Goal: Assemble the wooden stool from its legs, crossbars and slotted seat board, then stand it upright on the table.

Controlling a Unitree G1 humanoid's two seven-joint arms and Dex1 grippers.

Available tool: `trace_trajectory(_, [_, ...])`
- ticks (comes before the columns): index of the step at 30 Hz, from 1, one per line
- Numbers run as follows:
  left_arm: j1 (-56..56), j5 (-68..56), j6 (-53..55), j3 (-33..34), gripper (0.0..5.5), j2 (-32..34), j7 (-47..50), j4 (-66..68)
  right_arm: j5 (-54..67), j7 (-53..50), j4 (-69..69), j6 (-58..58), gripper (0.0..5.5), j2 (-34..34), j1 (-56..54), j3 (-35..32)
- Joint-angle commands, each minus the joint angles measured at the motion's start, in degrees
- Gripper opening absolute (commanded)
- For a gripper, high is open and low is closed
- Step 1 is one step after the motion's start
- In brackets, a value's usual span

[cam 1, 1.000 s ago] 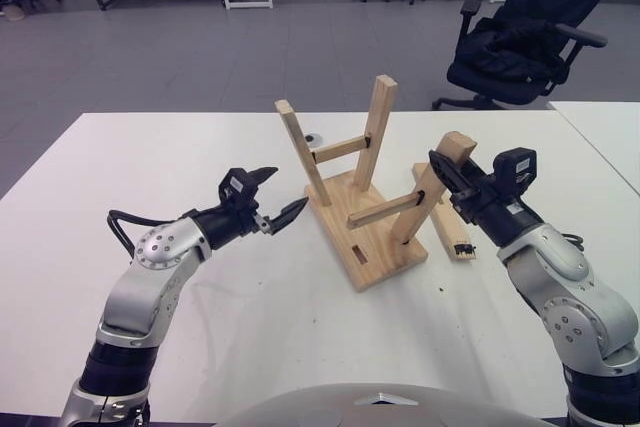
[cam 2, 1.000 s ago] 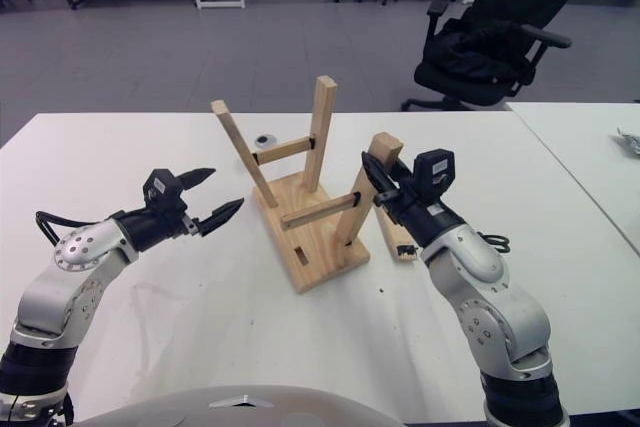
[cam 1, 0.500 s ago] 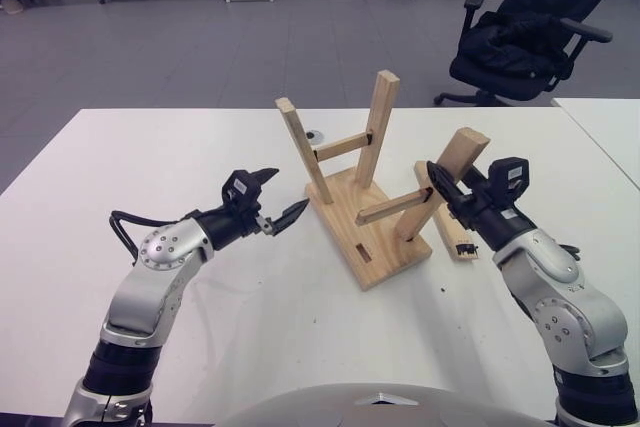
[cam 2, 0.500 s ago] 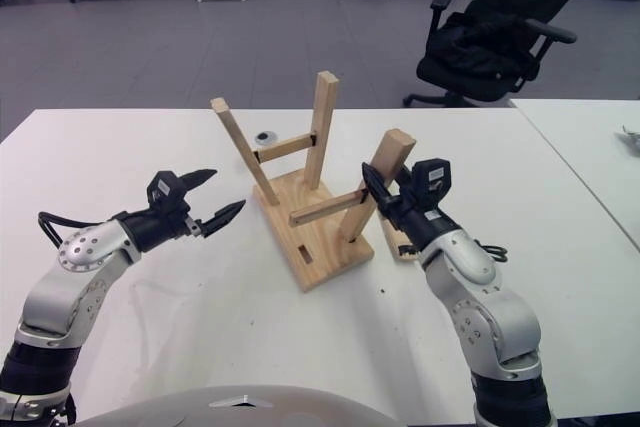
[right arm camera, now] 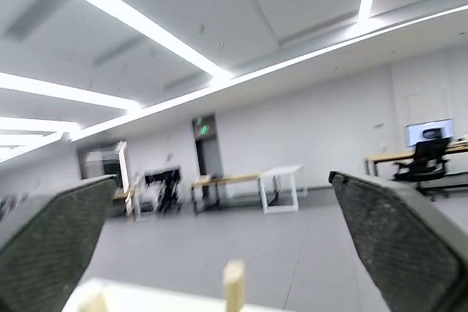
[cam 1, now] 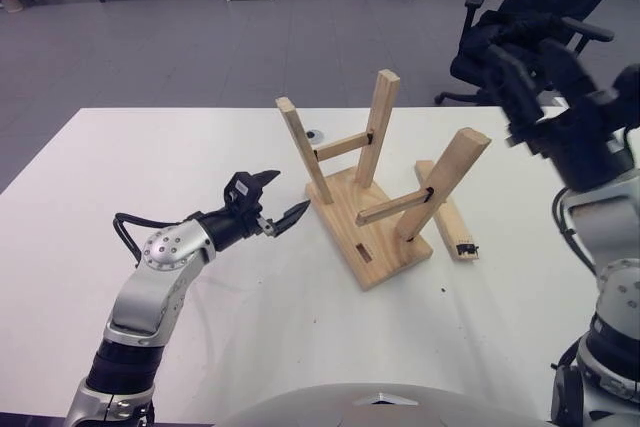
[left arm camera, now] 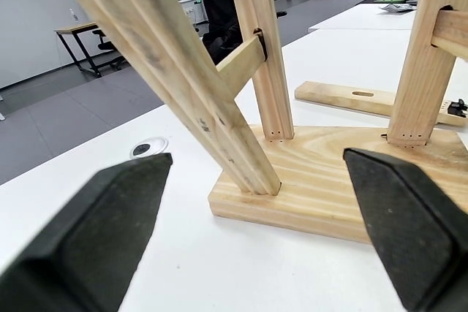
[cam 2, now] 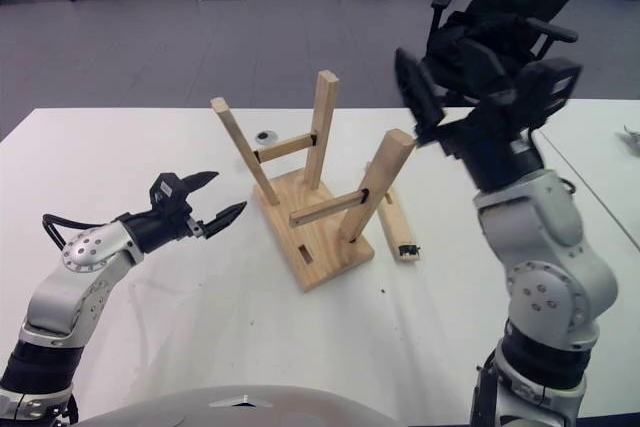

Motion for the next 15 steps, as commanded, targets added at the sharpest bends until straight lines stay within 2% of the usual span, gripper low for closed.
trace_trajectory(1, [0.4,1.5,-0.9,-0.3,4.30,0.0,0.3,0.2,2.1,-4.0,9.9,-0.3,5.38,-1.9,-2.7,-5.0])
trace_trajectory(5, [-0.6,2.0,-1.2,-0.3,4.30,-0.4,0.3,0.9,-5.9,-3.6,15.2,1.8,5.38,1.2,5.3,1.2])
trace_trajectory(8, [-1.7,2.0,-1.8,0.5,4.30,-1.0,0.7,1.6,-14.1,-3.2,18.5,3.9,5.38,2.2,10.9,9.2])
trace_trajectory(15, [-4.0,2.3,-2.5,0.7,4.30,-1.9,1.1,3.2,-31.3,-0.6,23.7,4.5,5.38,2.8,15.3,23.1])
